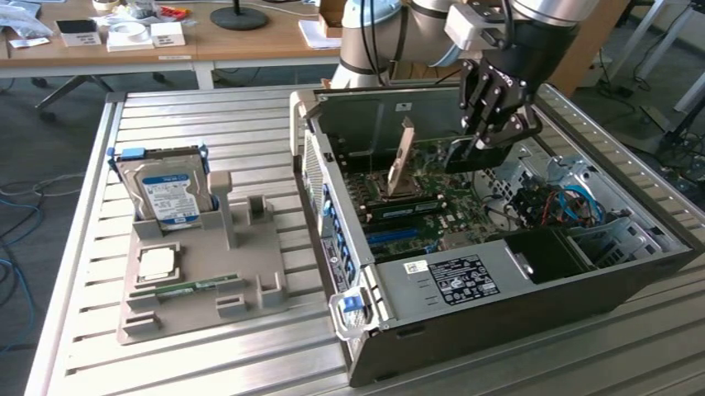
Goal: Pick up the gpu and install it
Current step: 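Insert the gpu into the slot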
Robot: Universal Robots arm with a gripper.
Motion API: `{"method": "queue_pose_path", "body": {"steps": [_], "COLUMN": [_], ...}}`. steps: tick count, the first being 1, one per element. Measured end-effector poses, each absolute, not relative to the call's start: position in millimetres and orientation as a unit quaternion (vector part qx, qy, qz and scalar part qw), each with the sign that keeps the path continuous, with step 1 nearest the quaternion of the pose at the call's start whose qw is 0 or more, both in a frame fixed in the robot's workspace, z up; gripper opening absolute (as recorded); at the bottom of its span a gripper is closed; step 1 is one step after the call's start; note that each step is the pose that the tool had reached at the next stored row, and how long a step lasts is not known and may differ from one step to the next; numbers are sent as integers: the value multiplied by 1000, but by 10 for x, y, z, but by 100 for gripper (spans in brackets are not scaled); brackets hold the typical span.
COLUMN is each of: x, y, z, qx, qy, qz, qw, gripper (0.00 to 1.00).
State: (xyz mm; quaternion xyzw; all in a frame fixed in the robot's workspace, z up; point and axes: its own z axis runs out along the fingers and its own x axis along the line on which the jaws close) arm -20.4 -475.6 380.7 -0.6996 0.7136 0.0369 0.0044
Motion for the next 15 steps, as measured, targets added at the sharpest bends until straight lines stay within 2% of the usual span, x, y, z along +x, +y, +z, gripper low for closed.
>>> {"method": "queue_pose_path", "body": {"steps": [4,15], "x": [-204,-220], "y": [-4732,-4729], "z": [3791,3779], "qx": [-699,-699], "qy": [714,714], "qz": [37,37], "qw": [-6,-8], "gripper": [27,27]}}
